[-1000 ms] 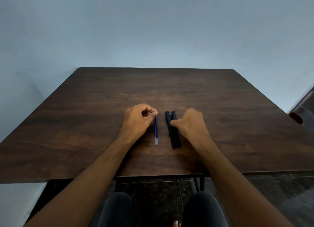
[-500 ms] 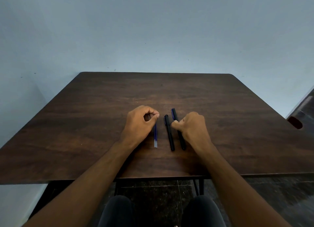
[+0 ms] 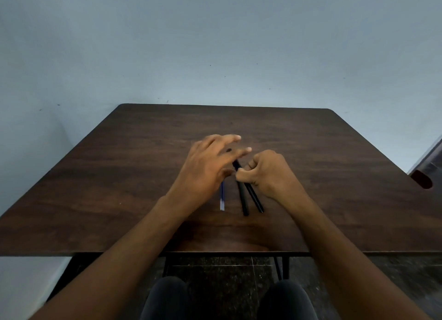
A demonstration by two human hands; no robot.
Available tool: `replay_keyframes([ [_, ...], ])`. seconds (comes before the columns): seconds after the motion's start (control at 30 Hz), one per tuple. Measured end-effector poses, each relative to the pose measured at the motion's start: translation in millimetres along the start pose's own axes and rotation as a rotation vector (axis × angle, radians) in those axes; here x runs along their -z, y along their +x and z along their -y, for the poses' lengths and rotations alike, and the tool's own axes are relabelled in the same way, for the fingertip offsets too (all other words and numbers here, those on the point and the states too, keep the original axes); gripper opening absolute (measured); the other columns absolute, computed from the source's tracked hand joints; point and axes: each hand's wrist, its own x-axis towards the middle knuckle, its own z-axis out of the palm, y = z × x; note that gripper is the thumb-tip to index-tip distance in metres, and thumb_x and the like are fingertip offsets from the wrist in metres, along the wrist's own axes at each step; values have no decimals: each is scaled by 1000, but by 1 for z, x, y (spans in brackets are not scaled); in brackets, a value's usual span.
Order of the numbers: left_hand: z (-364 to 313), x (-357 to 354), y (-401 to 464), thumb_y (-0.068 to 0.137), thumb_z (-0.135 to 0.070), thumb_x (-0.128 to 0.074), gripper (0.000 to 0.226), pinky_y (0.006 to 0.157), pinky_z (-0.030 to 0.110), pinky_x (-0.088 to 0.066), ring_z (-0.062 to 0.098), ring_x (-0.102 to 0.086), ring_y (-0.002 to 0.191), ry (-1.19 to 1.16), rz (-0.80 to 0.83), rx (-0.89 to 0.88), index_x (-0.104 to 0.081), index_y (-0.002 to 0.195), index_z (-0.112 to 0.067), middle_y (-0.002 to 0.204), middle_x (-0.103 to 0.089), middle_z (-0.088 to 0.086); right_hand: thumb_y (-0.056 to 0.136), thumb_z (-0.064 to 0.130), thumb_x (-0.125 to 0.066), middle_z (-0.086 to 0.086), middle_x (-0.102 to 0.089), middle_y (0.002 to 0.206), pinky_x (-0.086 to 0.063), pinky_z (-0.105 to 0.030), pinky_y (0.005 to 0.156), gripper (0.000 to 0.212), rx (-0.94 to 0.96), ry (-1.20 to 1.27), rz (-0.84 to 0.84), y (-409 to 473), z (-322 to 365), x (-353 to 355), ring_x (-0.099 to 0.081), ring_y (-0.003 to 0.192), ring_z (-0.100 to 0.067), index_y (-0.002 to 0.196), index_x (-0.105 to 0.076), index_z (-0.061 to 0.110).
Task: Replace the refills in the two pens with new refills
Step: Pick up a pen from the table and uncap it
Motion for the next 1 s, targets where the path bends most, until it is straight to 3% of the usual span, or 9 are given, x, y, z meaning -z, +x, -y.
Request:
replay_keyframes([
  [0.13, 8, 7, -3, 87, -23, -71, 26, 100, 40, -29, 22, -57, 125, 80, -12, -97, -75, 113, -27, 118, -72, -5, 84, 15, -75, -2, -60, 61, -45, -21, 54, 24, 74, -63, 90, 5, 7, 4, -52, 53, -9, 65, -60, 11],
  [0.27, 15, 11, -7, 92, -34, -55, 31, 91, 37, -40, 25, -68, 97, 113, 35, -131, -77, 106, -18, 96, -75, 1, 92, 19, -70, -7, -73, 79, -52, -22, 53, 8, 139, -60, 113, 7, 4, 2, -65, 63, -13, 90, -69, 11],
  [0.43, 25, 10, -6, 95, -29, -61, 28, 73, 22, -35, 26, -62, 78, 14, 112, -104, -75, 104, -7, 89, -72, 8, 100, 28, -60, -2, -71, 76, -45, -26, 55, 15, 387, -207, 84, 3, -3, 0, -57, 60, -11, 92, -73, 27],
  [0.53, 28, 16, 2, 100, -45, -43, 46, 69, 24, -32, 24, -60, 68, -19, 147, -123, -74, 89, -12, 77, -69, 4, 101, 24, -57, -7, -72, 81, -51, -39, 68, 20, 446, -286, 84, 6, -4, -4, -65, 73, -25, 103, -76, 16],
  [0.63, 34, 25, 16, 101, -39, -50, 32, 69, 16, -26, 25, -61, 86, 86, 337, -84, -71, 102, -16, 93, -69, 2, 101, 23, -58, -3, -66, 67, -47, -32, 57, 20, 444, -280, 64, 11, -9, 3, -59, 61, -22, 95, -77, 16],
  [0.7, 58, 46, 11, 99, -23, -62, 20, 72, 10, -28, 26, -65, 98, 145, 244, 27, -73, 114, -14, 108, -73, 5, 100, 23, -60, 2, -62, 61, -37, -22, 49, 18, 382, -267, 6, 13, -27, 23, -56, 55, -18, 98, -77, 20],
  [0.8, 79, 78, -11, 90, -14, -74, 17, 76, 27, -51, 24, -69, 82, 32, -229, 65, -78, 105, -7, 96, -78, 9, 97, 20, -65, -11, -69, 64, -34, -21, 47, 17, 364, -219, -140, 14, -54, 52, -56, 52, -26, 98, -80, 12],
  [0.9, 58, 62, -9, 87, -10, -77, 16, 70, 27, -49, 20, -65, 78, -8, -53, 7, -79, 102, -5, 91, -77, 9, 96, 20, -67, -9, -72, 66, -36, -18, 45, 16, 393, -148, -181, 17, -55, 51, -47, 47, -14, 101, -80, 14],
  [1.0, 46, 42, -5, 82, -4, -80, 18, 70, 35, -54, 34, -69, 77, -61, 121, 44, -79, 100, -2, 88, -77, 17, 96, 20, -66, -4, -72, 67, -40, -19, 46, 15, 409, -142, -119, 16, -49, 37, -53, 49, -14, 101, -79, 17],
])
